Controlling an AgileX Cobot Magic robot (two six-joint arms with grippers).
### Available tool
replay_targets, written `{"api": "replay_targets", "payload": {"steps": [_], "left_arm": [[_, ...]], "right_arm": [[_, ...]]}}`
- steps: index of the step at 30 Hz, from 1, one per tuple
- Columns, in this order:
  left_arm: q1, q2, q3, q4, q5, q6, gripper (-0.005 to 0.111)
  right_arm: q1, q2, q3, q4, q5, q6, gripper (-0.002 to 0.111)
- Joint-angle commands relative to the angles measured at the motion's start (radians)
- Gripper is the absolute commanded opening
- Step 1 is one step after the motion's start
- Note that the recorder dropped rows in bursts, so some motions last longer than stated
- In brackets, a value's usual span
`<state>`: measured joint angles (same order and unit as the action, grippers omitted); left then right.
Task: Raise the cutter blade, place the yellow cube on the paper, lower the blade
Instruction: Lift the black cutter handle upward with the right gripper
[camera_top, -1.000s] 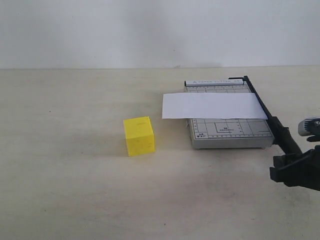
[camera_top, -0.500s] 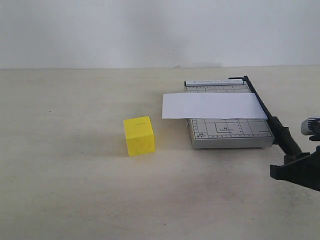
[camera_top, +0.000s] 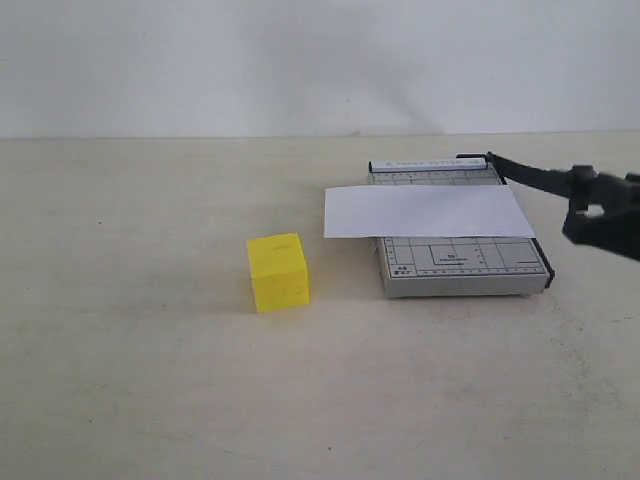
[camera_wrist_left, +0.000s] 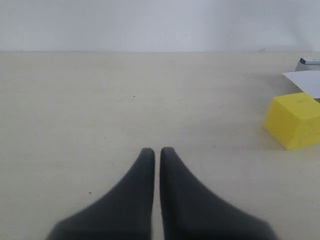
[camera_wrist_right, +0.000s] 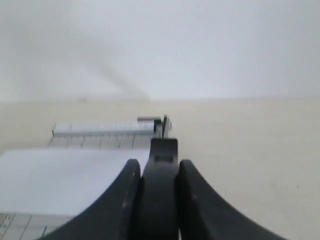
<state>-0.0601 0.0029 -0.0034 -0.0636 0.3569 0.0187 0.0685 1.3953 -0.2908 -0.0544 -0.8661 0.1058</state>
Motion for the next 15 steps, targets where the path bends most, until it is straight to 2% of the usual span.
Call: {"api": "replay_targets", "payload": {"steps": [1, 11, 13, 15], "left_arm": [[0.001, -0.003, 0.003, 0.001, -0.017, 0.001, 0.004], [0.001, -0.003, 0.003, 0.001, -0.017, 0.001, 0.004], [0.001, -0.003, 0.003, 0.001, -0.017, 0.001, 0.004], [0.001, -0.003, 0.003, 0.001, -0.017, 0.001, 0.004]], "right_arm": [[0.000, -0.061, -0.052, -0.040, -0.175, -0.004, 0.000], [0.000, -0.059, -0.060, -0.040, 0.029, -0.004, 0.001], [0.000, -0.059, -0.060, -0.040, 0.075, -0.010, 0.006], [0.000, -0.059, -0.060, -0.040, 0.100, -0.010, 0.017]]}}
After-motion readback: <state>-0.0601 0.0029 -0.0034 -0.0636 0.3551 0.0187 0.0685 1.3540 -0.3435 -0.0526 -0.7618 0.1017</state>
